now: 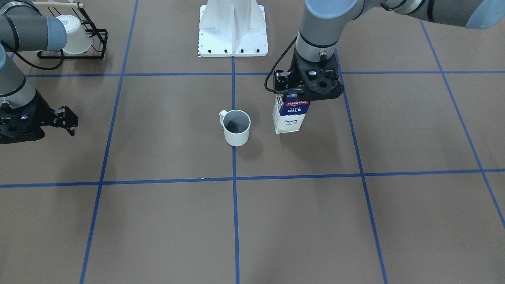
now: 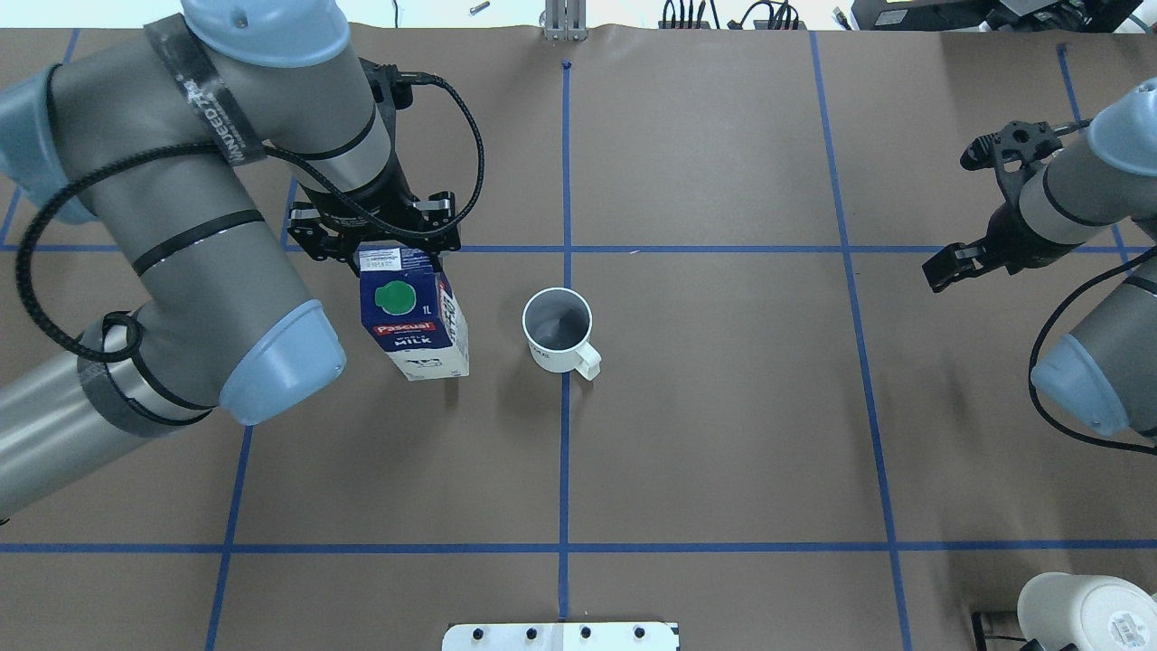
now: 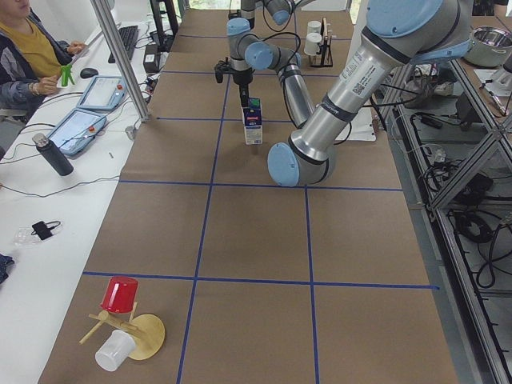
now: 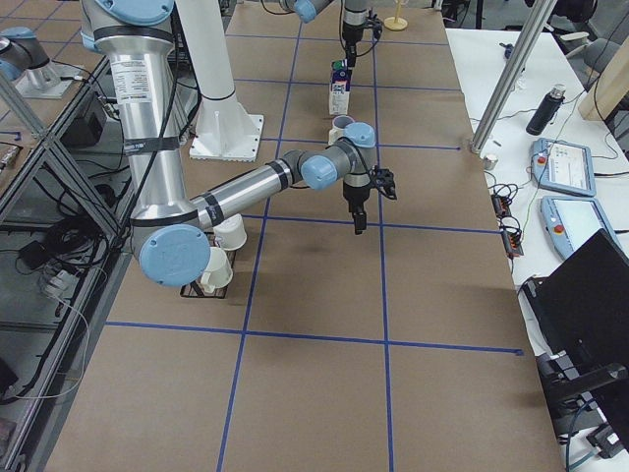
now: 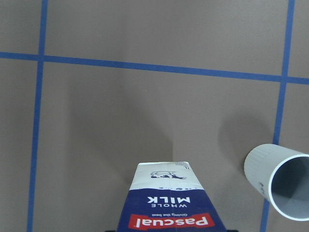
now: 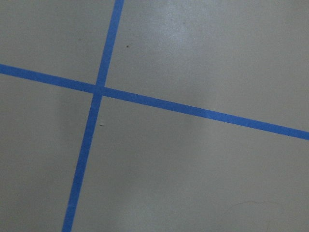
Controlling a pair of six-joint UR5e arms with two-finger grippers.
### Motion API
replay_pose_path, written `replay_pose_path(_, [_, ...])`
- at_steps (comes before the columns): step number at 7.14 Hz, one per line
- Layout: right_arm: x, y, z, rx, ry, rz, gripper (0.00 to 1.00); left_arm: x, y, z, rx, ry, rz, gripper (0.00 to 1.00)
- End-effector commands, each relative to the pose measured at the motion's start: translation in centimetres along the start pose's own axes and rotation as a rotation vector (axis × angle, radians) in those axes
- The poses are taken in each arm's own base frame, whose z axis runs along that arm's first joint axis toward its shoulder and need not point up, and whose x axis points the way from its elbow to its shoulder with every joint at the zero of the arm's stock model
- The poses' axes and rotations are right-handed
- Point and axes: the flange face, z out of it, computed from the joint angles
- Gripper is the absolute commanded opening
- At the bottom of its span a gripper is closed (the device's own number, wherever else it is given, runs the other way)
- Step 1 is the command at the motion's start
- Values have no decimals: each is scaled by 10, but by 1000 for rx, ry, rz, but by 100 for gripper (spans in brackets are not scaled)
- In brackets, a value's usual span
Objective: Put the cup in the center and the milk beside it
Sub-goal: 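Carry the milk carton with the left gripper beside the mug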
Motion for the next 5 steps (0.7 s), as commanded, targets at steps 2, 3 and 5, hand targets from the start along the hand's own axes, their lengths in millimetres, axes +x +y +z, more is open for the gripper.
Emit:
replay_pose_path(2, [2,-1,-2,4,0,3,100,10,-18,21,21,40,24,13])
replay_pose_path(3, [2,-1,-2,4,0,3,100,11,-18,20,22,41,22,13])
replay_pose_path(5, [2,0,-2,3,1,5,100,16,-17,19,20,47,-10,17])
